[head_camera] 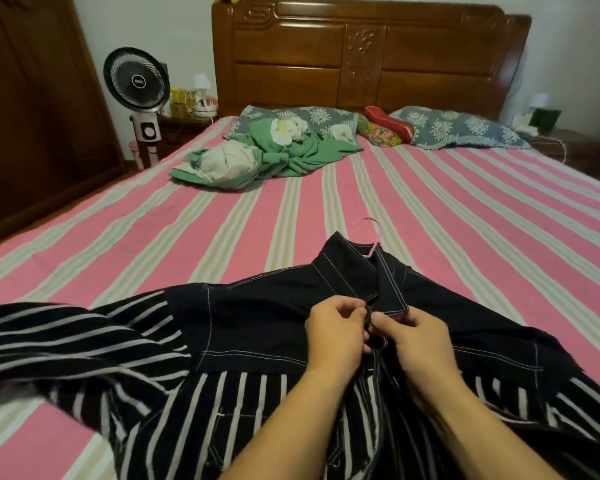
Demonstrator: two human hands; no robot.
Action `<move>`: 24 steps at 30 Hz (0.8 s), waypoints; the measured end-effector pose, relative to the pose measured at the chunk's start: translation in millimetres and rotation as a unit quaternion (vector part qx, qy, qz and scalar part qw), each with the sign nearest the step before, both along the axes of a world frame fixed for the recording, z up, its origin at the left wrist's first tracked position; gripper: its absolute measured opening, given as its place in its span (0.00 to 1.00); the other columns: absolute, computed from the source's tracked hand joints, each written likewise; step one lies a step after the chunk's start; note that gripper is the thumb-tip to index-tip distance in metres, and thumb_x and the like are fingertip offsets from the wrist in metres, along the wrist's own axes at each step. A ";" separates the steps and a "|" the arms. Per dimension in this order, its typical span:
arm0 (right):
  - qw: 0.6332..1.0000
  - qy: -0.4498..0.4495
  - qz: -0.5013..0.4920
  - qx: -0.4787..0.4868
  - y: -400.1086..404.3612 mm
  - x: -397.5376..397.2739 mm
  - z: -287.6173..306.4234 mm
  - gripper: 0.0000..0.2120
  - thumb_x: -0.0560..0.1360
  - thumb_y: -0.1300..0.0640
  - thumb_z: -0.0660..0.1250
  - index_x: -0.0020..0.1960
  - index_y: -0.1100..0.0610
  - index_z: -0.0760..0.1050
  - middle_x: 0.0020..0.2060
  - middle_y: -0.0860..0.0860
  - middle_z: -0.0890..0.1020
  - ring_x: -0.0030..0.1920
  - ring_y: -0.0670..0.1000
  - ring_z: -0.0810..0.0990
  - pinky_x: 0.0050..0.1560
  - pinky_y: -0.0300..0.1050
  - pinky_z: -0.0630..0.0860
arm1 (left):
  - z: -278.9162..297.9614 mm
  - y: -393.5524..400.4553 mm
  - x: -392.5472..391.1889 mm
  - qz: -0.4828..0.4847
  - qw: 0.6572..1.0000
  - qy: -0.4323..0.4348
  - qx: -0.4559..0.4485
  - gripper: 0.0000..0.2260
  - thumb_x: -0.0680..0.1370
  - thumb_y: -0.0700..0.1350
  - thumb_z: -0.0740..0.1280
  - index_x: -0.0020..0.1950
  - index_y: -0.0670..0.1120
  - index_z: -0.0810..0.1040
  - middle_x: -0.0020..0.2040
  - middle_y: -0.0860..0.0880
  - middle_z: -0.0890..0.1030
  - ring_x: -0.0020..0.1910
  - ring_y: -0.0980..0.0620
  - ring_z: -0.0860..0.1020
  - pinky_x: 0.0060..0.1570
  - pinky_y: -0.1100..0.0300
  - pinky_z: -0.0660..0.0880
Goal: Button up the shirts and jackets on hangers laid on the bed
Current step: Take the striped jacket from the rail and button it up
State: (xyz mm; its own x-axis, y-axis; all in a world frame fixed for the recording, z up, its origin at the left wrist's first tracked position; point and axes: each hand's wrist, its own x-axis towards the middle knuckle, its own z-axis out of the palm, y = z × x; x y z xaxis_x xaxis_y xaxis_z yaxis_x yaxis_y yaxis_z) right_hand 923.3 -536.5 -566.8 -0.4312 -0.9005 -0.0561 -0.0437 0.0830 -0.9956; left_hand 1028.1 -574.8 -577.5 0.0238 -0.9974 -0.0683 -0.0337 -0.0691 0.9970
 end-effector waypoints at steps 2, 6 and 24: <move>1.000 -0.003 0.004 -0.011 2.6 1.2 4.9 0.03 0.75 0.65 0.72 0.43 0.61 0.84 0.36 0.57 0.86 0.39 0.55 0.86 0.39 0.47 0.81 | 4.3 8.4 0.9 -0.009 0.997 -0.070 -0.044 0.10 0.78 0.38 0.68 0.55 0.49 0.85 0.44 0.51 0.85 0.39 0.57 0.83 0.42 0.60 0.82; 0.999 -0.043 -0.003 -0.007 10.6 8.1 22.6 0.04 0.72 0.67 0.73 0.40 0.61 0.84 0.36 0.59 0.86 0.40 0.58 0.85 0.42 0.51 0.80 | 23.7 30.3 3.3 -0.045 0.976 -0.189 -0.097 0.14 0.77 0.43 0.69 0.61 0.54 0.81 0.53 0.54 0.82 0.51 0.57 0.81 0.54 0.58 0.80; 0.984 0.091 0.134 -0.074 83.3 12.7 37.7 0.23 0.71 0.79 0.64 0.48 0.53 0.84 0.43 0.47 0.87 0.46 0.45 0.86 0.46 0.34 0.79 | 57.6 91.5 34.2 0.018 0.995 -0.094 -0.018 0.09 0.73 0.38 0.73 0.48 0.51 0.84 0.43 0.51 0.86 0.43 0.58 0.84 0.47 0.65 0.80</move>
